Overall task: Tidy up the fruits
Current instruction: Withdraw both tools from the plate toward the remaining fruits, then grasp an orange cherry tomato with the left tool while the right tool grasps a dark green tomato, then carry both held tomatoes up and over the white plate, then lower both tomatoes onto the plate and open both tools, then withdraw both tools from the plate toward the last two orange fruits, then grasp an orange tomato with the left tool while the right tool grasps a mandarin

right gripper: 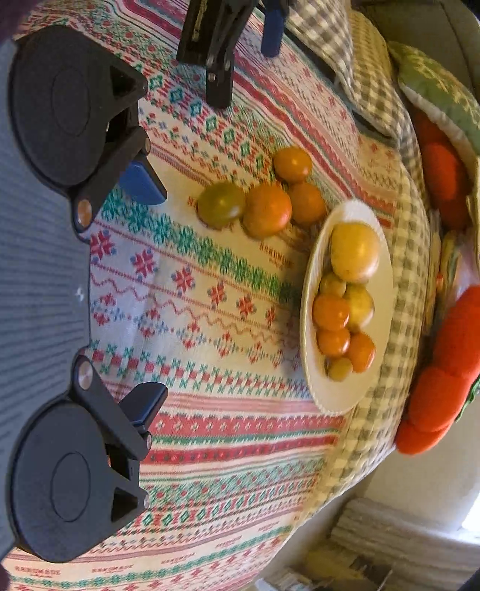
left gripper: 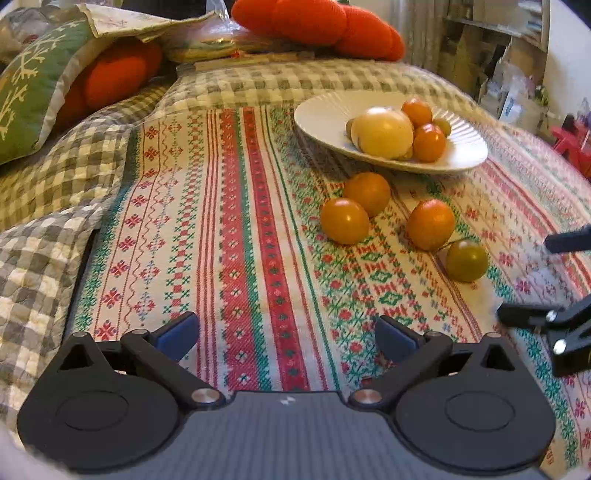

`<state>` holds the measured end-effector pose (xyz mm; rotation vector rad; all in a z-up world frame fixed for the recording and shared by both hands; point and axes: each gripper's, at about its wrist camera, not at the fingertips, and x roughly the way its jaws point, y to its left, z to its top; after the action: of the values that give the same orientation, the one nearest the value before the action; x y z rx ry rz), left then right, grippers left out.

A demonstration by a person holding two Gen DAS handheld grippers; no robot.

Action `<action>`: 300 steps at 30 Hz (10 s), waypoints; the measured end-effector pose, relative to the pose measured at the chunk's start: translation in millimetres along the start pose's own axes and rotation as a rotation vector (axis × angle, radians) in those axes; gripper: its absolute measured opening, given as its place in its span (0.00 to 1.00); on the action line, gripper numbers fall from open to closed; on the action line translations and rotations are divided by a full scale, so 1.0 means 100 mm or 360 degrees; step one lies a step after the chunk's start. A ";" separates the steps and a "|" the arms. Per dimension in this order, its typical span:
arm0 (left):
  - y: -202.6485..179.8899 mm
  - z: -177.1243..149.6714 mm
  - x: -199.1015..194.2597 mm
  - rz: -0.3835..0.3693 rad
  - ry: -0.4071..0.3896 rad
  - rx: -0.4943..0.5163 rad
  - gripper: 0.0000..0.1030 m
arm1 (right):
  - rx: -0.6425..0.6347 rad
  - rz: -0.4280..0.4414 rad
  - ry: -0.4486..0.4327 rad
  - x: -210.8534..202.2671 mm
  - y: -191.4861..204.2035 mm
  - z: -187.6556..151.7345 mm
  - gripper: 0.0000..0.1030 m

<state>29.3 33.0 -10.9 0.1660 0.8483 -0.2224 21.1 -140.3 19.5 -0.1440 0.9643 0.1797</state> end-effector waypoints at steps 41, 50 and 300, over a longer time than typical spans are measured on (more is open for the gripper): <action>-0.22 0.33 0.35 -0.0137 -0.0254 -0.0069 0.33 | -0.0028 0.0157 -0.0247 0.13 0.20 0.09 0.53; -0.20 0.33 0.32 -0.0137 -0.0224 -0.0077 0.25 | 0.0016 0.0202 -0.0227 0.10 0.17 0.11 0.37; 0.09 0.25 0.11 -0.0173 -0.0144 -0.0102 0.25 | -0.0012 0.0200 -0.0316 0.21 0.28 0.37 0.33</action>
<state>56.7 34.8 -2.1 0.0494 0.7741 -0.3024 56.3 -103.7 21.1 -0.0708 0.7752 0.3076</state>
